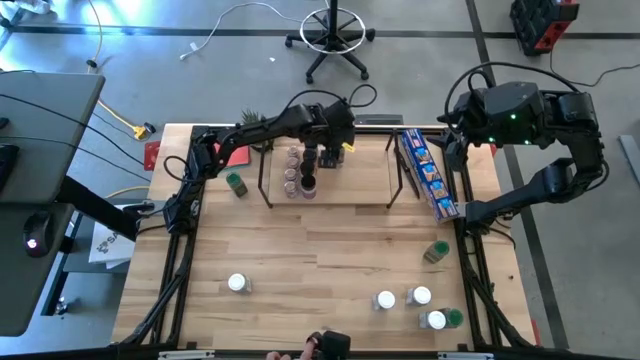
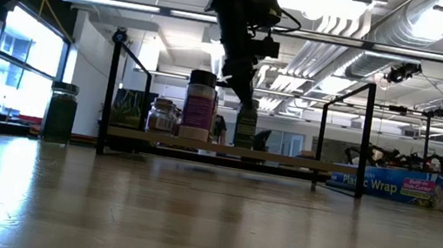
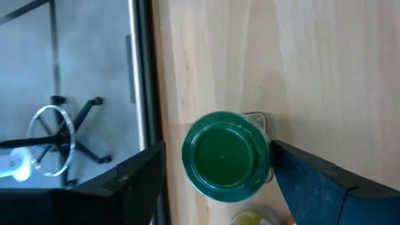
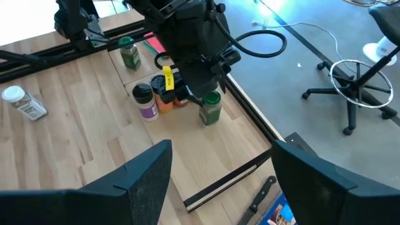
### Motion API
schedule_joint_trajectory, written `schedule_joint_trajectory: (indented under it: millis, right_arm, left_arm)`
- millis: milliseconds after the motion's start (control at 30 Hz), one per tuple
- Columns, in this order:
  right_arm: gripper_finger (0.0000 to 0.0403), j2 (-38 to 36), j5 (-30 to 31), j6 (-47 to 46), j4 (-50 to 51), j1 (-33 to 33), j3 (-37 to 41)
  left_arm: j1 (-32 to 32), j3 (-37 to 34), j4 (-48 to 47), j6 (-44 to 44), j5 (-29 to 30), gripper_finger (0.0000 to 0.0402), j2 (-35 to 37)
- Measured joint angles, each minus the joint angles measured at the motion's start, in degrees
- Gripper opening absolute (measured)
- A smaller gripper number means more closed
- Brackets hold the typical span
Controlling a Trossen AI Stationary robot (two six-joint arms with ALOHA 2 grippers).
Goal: Shelf spices
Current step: Put the green seasoning bottle on the shelf, then put the green seasoning bottle aligned with the other green seasoning bottle on the shelf
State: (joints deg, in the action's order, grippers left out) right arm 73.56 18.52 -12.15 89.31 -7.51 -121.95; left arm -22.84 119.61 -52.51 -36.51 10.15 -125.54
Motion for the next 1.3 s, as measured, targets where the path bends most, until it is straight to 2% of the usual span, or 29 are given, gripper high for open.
schedule_joint_trajectory:
  millis: [100,333,533,700,833,1100,1300]
  right_arm:
    - [0.0268,0.0,0.0,-0.9,0.0,0.0,0.0]
    - [0.0268,0.0,0.0,-1.1,0.0,0.0,0.0]
    - [0.0268,0.0,0.5,-0.9,0.0,0.0,0.0]
    - [0.0268,0.0,0.5,-0.2,0.0,0.0,0.0]
    - [0.0268,0.0,0.7,2.1,-0.8,0.0,0.0]
    - [0.0268,0.9,1.0,11.0,-7.1,0.0,0.0]
    - [0.0268,2.3,0.0,14.1,-5.3,0.0,0.0]
  left_arm:
    - [0.4,0.0,-0.1,-0.1,2.2,0.0284,0.0]
    - [1.2,2.0,-0.7,3.6,1.8,0.0284,0.0]
    - [2.1,8.1,-2.6,8.3,1.7,0.0284,0.0]
    - [3.0,15.6,-8.6,16.3,2.6,0.0284,0.1]
    - [4.1,13.6,-12.4,24.1,4.0,0.0284,5.0]
    - [7.6,13.6,-26.6,38.9,4.9,0.0284,13.4]
    - [11.8,12.6,-36.6,46.8,10.8,0.0284,17.8]
